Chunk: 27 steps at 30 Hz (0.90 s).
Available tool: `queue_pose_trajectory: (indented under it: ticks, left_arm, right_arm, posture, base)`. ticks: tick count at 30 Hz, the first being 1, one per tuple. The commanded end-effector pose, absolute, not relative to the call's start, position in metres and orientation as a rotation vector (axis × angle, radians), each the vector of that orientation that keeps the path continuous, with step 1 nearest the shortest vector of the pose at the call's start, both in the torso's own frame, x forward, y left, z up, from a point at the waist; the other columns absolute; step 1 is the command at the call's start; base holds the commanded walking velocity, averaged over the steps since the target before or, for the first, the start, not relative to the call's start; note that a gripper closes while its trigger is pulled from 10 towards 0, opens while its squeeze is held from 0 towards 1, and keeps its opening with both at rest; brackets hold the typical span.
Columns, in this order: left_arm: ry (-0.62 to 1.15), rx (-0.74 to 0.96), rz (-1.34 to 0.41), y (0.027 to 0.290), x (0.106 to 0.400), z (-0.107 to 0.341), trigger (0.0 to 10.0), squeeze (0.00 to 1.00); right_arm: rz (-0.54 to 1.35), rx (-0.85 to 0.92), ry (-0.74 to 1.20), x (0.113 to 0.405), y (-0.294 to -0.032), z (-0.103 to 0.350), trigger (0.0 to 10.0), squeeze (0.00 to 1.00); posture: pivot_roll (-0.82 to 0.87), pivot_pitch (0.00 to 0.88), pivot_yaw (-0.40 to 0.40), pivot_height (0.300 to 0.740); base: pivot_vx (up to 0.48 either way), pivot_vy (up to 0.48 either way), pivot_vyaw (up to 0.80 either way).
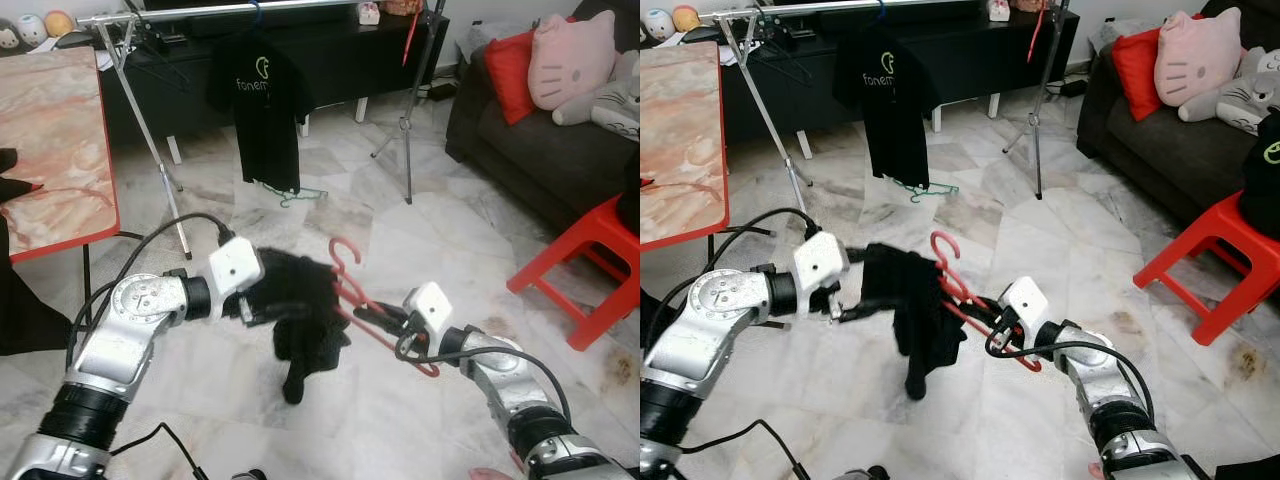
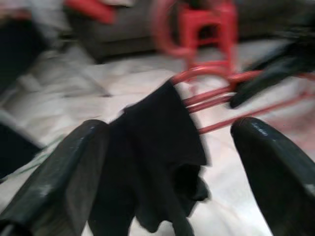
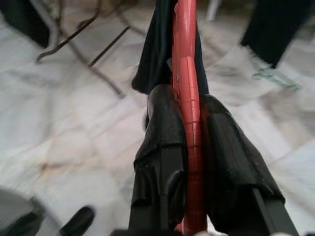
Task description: Hang hanger
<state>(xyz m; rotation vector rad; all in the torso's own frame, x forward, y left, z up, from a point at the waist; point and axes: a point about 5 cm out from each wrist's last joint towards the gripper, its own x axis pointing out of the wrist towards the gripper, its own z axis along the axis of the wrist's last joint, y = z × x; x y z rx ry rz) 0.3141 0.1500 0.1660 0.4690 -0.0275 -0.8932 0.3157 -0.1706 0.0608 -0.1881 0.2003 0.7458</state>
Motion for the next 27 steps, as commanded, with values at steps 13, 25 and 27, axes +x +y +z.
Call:
queue_pose_trajectory:
  ticks: [13,25,27]
  left_arm:
    - [0.002,0.354,-0.566,0.143,0.316,0.128,10.0,0.0]
    - [0.054,0.287,-0.466,0.128,0.325,0.118,10.0,0.0]
    - [0.049,0.275,-0.438,0.128,0.327,0.12,10.0,0.0]
  right_arm:
    - [0.629,-0.171,-0.017,0.332,-0.164,0.095,0.0,0.0]
    - [0.722,-0.147,-0.066,0.331,-0.142,0.105,0.0,0.0]
    - [0.735,-0.144,-0.069,0.33,-0.14,0.105,0.0,0.0]
  posture:
    - [-0.02,0.073,-0.042,0.74]
    - [-0.02,0.07,-0.042,0.74]
    - [-0.02,0.072,-0.042,0.74]
  base:
    - [0.0,0.0,0.0]
    - [0.0,0.0,0.0]
    - [0.0,0.0,0.0]
